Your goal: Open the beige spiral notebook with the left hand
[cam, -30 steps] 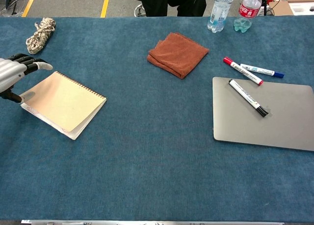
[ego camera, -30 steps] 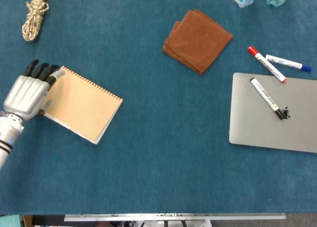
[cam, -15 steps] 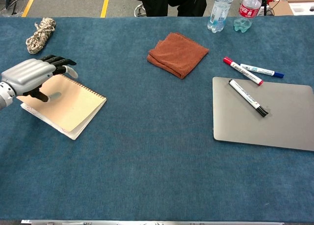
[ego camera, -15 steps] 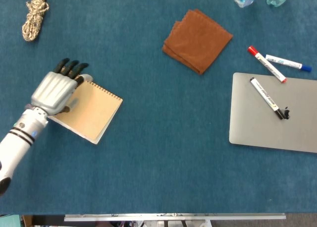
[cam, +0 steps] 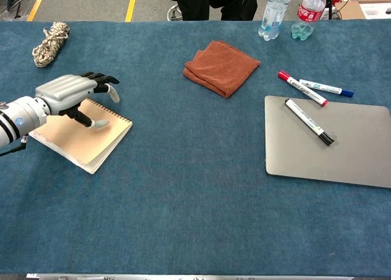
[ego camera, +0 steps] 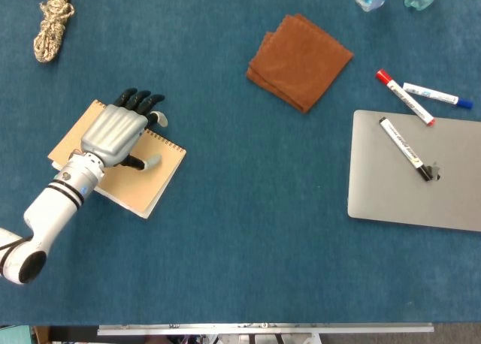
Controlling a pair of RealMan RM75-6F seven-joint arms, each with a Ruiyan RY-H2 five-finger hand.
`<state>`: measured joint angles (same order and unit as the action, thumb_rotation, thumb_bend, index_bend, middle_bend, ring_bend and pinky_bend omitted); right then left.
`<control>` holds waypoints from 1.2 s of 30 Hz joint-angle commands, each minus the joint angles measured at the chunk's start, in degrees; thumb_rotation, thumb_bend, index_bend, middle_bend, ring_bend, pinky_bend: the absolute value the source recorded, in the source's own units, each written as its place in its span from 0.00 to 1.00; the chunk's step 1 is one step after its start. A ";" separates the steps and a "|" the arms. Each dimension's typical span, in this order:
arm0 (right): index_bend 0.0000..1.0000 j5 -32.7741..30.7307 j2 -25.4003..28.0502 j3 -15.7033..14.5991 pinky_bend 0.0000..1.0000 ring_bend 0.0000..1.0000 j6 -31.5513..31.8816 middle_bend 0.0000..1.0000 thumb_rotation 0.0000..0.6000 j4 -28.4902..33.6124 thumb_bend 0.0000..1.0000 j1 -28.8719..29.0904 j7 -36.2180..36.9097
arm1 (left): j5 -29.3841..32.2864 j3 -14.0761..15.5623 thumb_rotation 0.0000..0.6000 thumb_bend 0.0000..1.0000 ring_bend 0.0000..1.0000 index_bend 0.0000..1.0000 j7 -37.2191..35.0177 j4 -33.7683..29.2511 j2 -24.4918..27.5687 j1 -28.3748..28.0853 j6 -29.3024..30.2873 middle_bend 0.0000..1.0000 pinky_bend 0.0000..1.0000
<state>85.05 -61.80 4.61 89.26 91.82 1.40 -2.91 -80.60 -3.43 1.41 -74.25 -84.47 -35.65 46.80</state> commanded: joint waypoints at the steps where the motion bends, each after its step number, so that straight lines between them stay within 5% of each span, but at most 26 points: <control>1: 0.14 0.01 -0.07 -0.01 0.18 0.10 0.12 0.20 1.00 -0.22 0.15 -0.13 0.24 | 1.62 -0.11 0.51 0.24 0.00 0.30 1.07 -0.40 -0.50 -0.72 -1.43 0.05 0.01; 6: 0.14 -0.01 -0.35 -0.08 0.18 0.10 0.16 0.20 1.00 -0.89 0.15 -0.34 0.98 | 3.52 -0.10 0.39 0.22 0.00 0.32 2.88 -1.30 -0.59 -1.37 -2.44 0.05 0.00; 19: 0.14 0.03 -0.80 0.03 0.18 0.10 0.31 0.20 1.00 -2.24 0.15 -0.61 2.20 | 5.77 1.46 0.38 0.21 0.00 0.34 5.42 -2.69 -0.65 -1.82 -3.58 0.04 0.00; 36: 0.14 0.86 -1.02 -0.17 0.18 0.10 1.30 0.20 1.00 -1.84 0.15 -1.20 1.95 | -0.54 6.69 0.37 0.20 0.00 0.35 4.62 -10.14 4.44 0.55 0.64 0.04 0.00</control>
<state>85.91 -62.82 4.45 90.56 89.98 0.20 -0.96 -80.54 2.75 6.25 -83.77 -80.58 -35.40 46.96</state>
